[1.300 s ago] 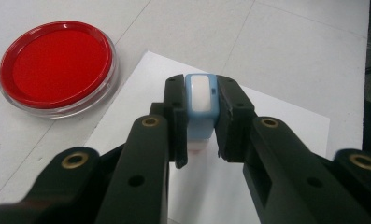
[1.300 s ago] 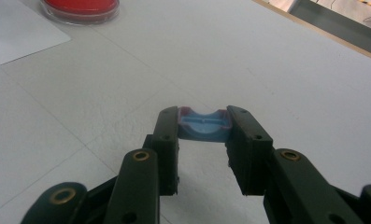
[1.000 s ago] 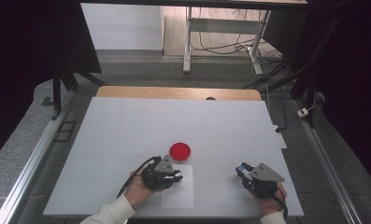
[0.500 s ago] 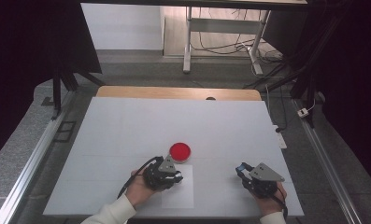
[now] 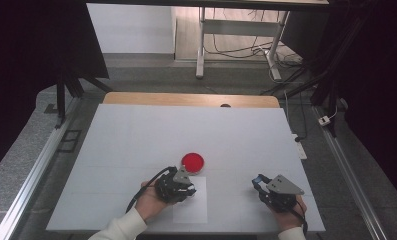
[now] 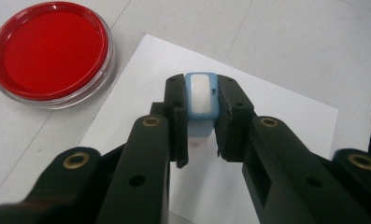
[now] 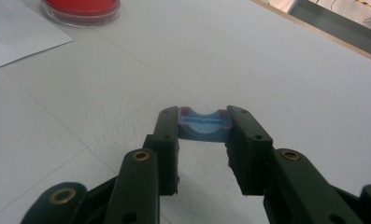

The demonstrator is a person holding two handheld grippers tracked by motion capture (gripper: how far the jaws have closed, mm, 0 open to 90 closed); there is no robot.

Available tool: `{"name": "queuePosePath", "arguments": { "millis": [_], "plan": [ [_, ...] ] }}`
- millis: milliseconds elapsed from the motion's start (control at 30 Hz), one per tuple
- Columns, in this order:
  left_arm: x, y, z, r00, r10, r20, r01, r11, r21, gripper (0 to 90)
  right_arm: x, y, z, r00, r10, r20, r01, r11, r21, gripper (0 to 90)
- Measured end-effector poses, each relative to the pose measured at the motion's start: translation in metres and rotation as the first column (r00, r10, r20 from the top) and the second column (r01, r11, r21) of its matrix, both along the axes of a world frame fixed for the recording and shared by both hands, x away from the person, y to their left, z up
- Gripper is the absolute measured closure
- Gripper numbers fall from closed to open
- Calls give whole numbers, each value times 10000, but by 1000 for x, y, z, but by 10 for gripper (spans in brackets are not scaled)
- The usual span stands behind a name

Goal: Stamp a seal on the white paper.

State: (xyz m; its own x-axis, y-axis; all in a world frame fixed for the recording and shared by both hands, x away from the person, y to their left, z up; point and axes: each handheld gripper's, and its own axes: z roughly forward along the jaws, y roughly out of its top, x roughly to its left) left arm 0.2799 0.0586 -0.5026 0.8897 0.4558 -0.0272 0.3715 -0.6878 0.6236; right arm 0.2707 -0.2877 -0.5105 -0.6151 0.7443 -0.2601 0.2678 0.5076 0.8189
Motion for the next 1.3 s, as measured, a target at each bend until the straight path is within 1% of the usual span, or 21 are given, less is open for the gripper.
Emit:
{"name": "queuePosePath", "arguments": {
  "millis": [300,367,800,967,1033,1300],
  "plan": [
    [-1,-2,1,10000,67,47,-67,9999,147,761,0,-1,0,10000,1,13,-1,10000,-26,651],
    [-3,-3,0,9999,68,128,-71,9998,176,762,0,-1,0,10000,3,17,-3,10000,-22,651],
    [-3,-1,-1,9998,7,199,-9,9999,128,762,-1,-1,1,10000,-5,64,5,10000,9,651],
    [-5,-4,0,9994,-63,346,51,9993,361,762,-1,-1,1,9999,-48,118,48,10000,43,650],
    [-5,-4,1,9993,-70,375,56,9992,391,762,-1,-1,1,9999,-13,110,12,10000,4,651],
    [-3,-2,0,9996,-96,257,88,9995,304,762,-1,-1,1,9999,-5,113,4,10000,26,651]
  ]
}}
